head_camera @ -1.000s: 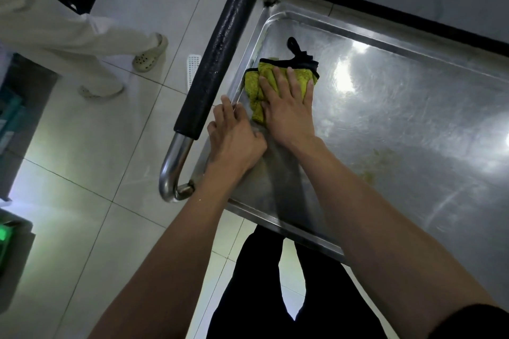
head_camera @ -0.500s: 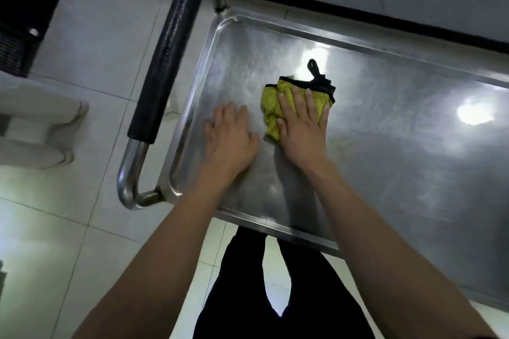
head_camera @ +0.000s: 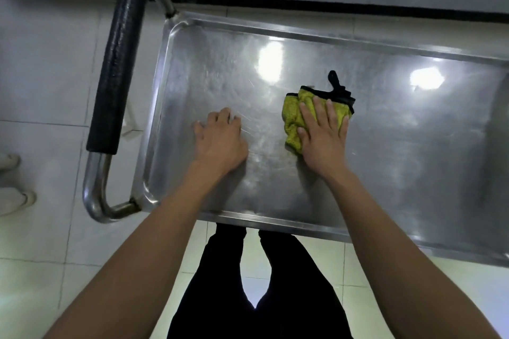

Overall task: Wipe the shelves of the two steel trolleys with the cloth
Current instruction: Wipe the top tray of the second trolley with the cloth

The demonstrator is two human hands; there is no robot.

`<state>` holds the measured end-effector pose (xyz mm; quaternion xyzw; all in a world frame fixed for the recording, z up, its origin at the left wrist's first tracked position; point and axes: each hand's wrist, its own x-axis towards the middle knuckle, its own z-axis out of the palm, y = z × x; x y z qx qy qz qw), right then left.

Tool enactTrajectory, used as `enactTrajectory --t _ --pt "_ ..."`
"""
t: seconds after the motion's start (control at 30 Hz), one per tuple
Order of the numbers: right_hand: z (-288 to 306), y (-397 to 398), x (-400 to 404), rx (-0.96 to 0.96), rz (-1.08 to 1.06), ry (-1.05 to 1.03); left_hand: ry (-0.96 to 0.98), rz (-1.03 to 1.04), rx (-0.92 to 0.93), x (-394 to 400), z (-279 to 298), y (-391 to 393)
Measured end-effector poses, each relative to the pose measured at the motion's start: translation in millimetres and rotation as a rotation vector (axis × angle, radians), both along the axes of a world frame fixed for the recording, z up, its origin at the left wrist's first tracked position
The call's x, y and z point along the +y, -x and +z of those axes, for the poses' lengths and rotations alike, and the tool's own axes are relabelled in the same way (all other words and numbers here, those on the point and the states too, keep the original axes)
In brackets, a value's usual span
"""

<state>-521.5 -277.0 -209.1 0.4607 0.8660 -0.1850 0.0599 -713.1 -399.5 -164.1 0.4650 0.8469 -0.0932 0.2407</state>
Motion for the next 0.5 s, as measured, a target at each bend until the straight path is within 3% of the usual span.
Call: enactTrajectory --t 0.23,0.5 --pt "-1 8 -9 -0.033 0.009 -0.022 -0.014 -0.103 0.005 7 3 15" --pt "-12 86 -52 0.030 0.117 -0.036 -0.097 -0.185 0.008 -7 -1 24"
